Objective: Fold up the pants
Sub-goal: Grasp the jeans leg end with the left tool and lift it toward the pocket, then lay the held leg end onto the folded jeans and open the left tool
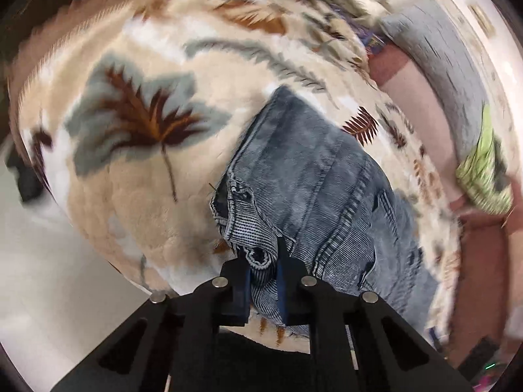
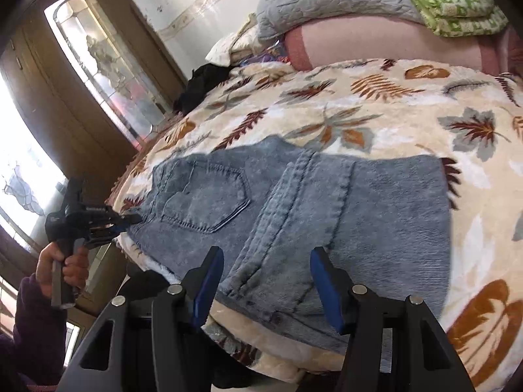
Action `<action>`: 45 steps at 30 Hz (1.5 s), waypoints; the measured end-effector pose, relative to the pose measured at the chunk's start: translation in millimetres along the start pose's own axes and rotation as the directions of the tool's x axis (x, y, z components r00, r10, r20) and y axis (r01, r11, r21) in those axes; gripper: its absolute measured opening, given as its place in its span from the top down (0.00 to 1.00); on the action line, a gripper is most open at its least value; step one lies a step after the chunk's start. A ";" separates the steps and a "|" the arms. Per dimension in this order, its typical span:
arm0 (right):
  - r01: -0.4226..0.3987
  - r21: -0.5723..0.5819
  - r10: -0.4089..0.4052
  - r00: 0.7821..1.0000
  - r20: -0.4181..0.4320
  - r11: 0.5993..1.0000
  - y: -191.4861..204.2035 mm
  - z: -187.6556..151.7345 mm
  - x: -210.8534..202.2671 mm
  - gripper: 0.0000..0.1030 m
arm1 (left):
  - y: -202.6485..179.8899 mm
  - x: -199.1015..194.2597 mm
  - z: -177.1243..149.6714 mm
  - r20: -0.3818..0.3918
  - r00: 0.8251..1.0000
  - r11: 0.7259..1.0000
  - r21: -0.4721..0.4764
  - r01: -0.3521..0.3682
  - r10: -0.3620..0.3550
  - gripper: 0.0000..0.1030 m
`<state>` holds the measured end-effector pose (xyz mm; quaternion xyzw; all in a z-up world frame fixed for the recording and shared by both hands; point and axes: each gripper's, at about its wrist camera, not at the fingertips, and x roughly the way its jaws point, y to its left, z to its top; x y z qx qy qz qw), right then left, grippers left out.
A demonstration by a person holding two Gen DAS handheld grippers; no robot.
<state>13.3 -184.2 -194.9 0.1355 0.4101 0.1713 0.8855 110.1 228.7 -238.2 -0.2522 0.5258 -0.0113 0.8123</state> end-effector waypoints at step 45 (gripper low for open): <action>0.114 0.107 -0.120 0.992 0.045 0.988 -69.3 64.8 -4.5 0.43 | -231.1 54.1 -119.0 0.030 0.983 0.714 0.683 -0.154 0.183 0.48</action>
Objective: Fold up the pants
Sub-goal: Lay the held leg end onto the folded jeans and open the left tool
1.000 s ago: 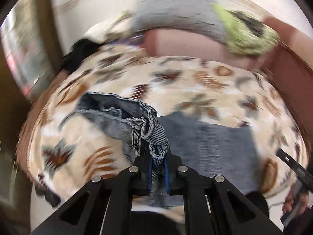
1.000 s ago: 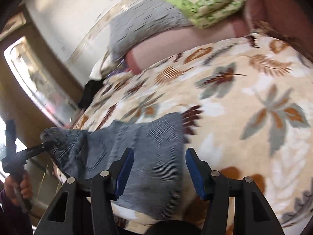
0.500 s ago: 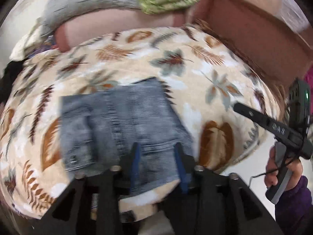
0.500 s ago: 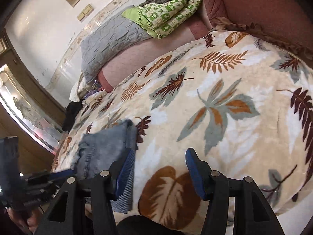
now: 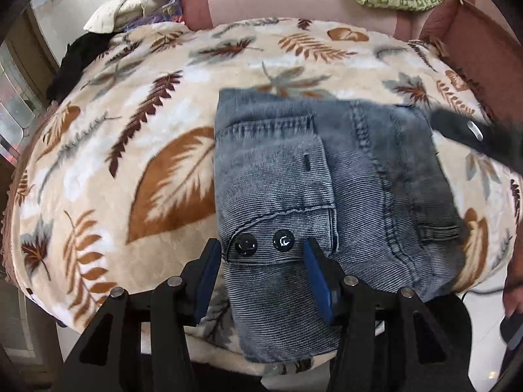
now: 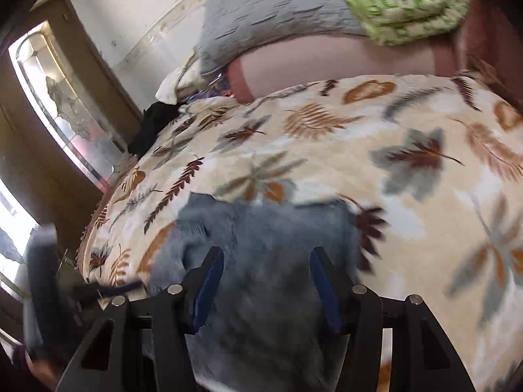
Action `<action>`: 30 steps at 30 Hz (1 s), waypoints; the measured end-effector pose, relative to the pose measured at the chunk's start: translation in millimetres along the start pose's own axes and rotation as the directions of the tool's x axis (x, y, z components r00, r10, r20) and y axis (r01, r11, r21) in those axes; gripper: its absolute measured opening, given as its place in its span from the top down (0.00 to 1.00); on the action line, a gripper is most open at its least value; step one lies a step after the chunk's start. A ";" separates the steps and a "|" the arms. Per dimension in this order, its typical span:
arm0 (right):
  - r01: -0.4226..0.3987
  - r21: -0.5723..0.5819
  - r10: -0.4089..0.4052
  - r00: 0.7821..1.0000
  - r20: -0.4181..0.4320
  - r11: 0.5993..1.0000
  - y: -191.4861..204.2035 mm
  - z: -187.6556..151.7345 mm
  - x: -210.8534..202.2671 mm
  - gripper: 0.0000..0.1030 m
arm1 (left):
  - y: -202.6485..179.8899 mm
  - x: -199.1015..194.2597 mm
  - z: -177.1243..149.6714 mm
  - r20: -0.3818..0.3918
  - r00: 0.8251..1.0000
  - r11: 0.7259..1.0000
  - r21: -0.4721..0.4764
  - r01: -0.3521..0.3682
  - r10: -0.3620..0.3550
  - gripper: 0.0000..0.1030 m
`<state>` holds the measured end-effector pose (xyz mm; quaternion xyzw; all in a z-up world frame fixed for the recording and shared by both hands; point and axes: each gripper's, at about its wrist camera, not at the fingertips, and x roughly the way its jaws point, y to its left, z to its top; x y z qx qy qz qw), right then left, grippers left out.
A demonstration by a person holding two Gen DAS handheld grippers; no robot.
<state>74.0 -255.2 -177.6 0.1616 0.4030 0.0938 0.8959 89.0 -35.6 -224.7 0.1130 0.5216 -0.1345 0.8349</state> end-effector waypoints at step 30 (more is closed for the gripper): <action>0.115 -0.044 -0.119 0.989 -0.091 0.992 15.4 -43.4 -43.7 0.33 | 16.6 -66.0 -33.6 0.119 0.991 0.996 -0.079 -0.051 0.060 0.24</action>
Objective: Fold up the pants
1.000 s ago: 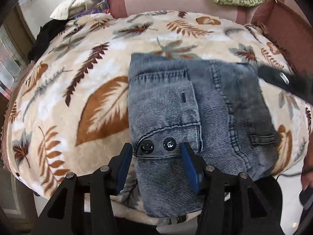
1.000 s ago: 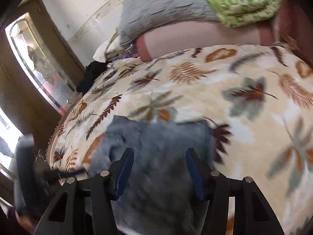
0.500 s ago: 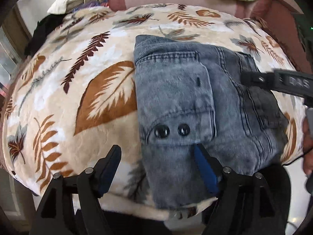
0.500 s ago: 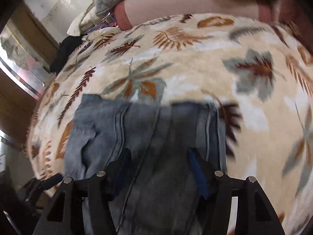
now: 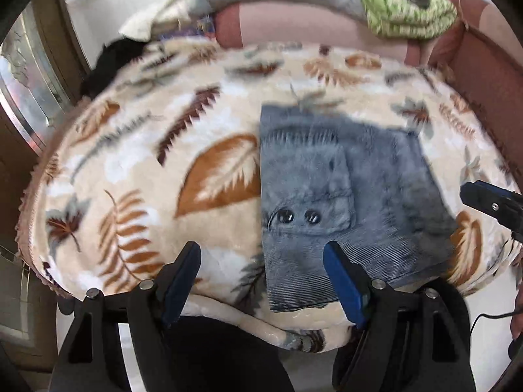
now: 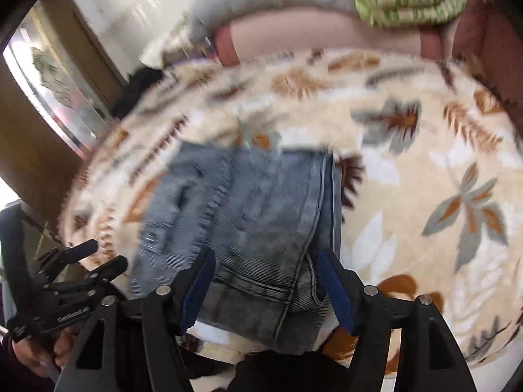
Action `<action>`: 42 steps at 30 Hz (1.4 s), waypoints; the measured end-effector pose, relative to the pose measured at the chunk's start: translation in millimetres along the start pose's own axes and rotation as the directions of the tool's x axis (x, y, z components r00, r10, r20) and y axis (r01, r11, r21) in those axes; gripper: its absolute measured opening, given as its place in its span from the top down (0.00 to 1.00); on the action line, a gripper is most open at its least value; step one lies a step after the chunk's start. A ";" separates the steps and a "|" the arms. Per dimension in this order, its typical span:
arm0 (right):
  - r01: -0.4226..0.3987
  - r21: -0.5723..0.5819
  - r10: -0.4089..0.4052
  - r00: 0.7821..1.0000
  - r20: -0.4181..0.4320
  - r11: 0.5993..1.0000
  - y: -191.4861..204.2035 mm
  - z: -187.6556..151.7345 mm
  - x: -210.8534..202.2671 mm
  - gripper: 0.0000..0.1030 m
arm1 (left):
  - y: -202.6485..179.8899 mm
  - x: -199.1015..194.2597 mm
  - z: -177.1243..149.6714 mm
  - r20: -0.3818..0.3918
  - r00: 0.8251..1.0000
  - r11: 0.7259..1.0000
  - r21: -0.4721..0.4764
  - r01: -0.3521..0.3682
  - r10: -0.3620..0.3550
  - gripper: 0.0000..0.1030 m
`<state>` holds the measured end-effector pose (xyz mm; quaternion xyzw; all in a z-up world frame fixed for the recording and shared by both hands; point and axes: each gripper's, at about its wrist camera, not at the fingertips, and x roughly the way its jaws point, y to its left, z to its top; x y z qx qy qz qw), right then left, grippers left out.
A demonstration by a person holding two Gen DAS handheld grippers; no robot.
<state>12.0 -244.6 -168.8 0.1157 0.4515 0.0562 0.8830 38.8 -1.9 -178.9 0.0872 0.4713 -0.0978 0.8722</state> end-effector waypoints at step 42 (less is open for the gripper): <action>-0.016 -0.110 0.055 0.933 0.355 0.994 56.0 -33.1 -99.8 0.22 | 15.1 -84.3 15.4 0.230 0.946 0.973 -0.072 -0.219 0.230 0.16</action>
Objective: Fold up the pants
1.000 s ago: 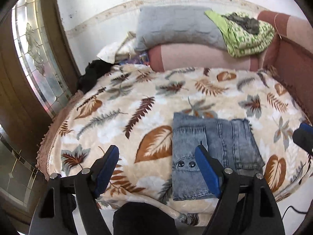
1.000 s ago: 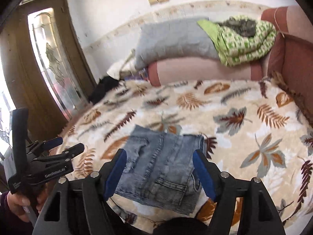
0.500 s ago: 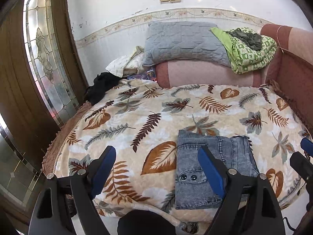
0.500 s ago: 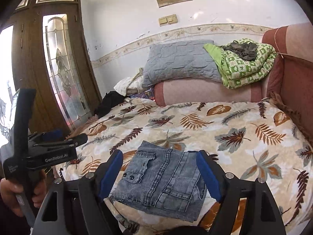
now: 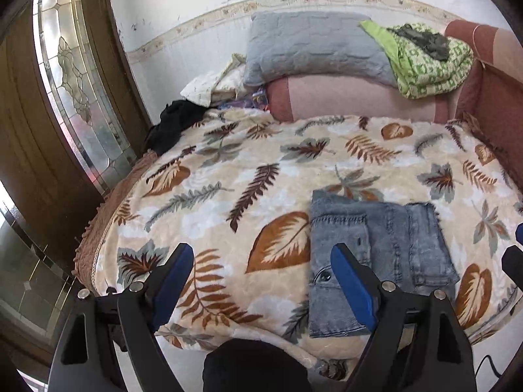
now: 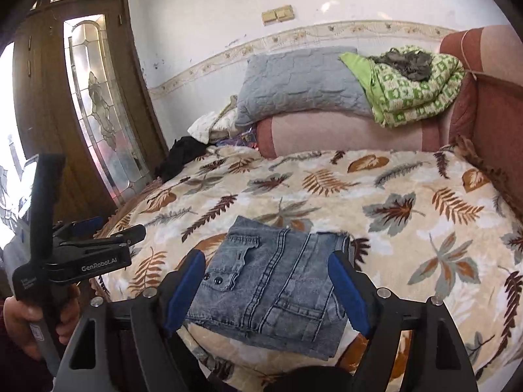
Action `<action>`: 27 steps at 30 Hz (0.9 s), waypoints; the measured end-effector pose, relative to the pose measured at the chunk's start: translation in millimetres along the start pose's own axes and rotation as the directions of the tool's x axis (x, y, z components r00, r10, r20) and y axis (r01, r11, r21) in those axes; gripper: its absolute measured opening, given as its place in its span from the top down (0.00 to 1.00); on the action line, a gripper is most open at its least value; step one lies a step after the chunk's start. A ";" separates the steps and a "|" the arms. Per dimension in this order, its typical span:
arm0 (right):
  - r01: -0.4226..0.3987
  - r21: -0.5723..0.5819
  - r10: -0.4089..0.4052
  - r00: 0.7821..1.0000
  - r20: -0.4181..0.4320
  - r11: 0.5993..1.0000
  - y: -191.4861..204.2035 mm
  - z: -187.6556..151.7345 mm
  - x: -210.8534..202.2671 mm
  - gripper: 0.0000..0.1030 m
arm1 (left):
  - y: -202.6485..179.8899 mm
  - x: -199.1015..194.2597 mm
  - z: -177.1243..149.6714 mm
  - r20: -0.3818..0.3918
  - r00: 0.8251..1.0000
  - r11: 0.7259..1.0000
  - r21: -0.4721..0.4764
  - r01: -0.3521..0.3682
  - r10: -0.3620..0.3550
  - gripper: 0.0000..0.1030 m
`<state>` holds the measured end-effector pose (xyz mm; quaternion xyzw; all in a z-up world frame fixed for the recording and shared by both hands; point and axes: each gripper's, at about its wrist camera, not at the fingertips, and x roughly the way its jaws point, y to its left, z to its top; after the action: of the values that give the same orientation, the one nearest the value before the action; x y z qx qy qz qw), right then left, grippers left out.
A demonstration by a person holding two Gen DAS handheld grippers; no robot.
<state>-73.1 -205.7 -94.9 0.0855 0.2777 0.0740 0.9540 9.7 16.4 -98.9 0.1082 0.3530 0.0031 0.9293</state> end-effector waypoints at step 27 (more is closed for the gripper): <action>0.039 0.146 0.034 0.884 -0.467 0.989 -41.3 -58.9 128.7 0.50 | -25.3 124.7 -56.3 -0.381 0.919 0.994 -0.003 0.107 -0.101 0.13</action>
<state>6.3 -214.5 -218.9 0.1368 0.5043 0.0700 0.8498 64.6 13.1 -226.8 0.0948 0.5317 -0.0284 0.8411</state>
